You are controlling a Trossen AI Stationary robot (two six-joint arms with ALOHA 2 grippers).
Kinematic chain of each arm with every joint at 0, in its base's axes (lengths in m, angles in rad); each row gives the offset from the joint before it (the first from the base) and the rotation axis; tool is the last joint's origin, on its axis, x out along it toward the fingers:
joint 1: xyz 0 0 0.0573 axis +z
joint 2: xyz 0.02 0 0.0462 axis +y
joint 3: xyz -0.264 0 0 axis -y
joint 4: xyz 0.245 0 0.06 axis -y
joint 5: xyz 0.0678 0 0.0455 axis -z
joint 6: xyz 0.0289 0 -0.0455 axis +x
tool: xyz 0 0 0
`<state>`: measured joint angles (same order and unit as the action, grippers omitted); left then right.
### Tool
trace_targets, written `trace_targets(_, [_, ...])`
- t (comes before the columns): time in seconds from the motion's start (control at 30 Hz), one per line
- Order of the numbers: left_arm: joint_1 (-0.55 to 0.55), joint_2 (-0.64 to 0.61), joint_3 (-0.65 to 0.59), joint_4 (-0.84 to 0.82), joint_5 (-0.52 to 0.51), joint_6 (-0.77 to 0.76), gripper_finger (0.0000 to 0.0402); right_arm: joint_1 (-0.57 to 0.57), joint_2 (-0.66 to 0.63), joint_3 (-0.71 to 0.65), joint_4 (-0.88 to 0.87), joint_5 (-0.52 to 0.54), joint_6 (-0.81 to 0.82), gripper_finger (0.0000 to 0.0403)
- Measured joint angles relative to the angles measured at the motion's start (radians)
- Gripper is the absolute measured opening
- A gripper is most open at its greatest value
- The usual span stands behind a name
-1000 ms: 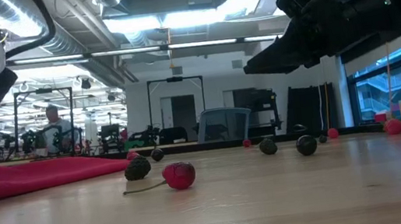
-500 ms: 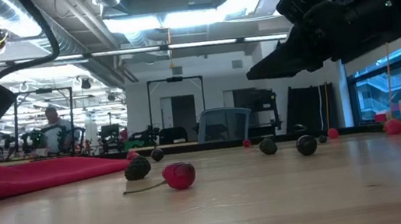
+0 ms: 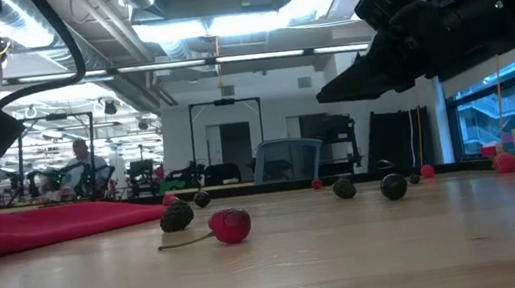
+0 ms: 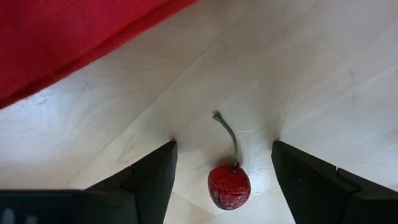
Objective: Pick and placing Produce into tupperware
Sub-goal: Put the red cherries into the transparent bin
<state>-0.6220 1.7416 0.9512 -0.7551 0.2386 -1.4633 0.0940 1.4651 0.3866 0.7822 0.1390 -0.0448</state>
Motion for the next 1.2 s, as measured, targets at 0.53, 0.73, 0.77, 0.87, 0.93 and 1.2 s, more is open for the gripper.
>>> trace_targets(0.53, [0.001,0.000,0.142,-0.244,-0.114,0.087,0.0255,0.000,0.000,0.000,0.001,0.000,0.018,0.0205])
trace_targets(0.73, [0.001,0.000,0.174,-0.270,-0.147,0.100,0.0255,0.000,0.000,0.000,0.000,0.000,0.017,0.0205])
trace_targets(0.77, [0.001,0.000,0.174,-0.270,-0.147,0.103,0.0255,0.000,0.000,0.000,0.000,0.000,0.017,0.0205])
trace_targets(0.87, [0.001,0.000,0.174,-0.275,-0.147,0.093,0.0255,0.000,0.000,0.000,0.000,0.000,0.017,0.0205])
trace_targets(0.93, [0.001,0.000,0.174,-0.277,-0.147,0.079,0.0255,0.000,0.000,0.000,0.000,0.000,0.018,0.0205])
trace_targets(1.2, [-0.028,0.000,0.170,-0.275,-0.185,0.008,0.0255,0.000,0.000,0.000,-0.001,0.000,0.018,0.0205])
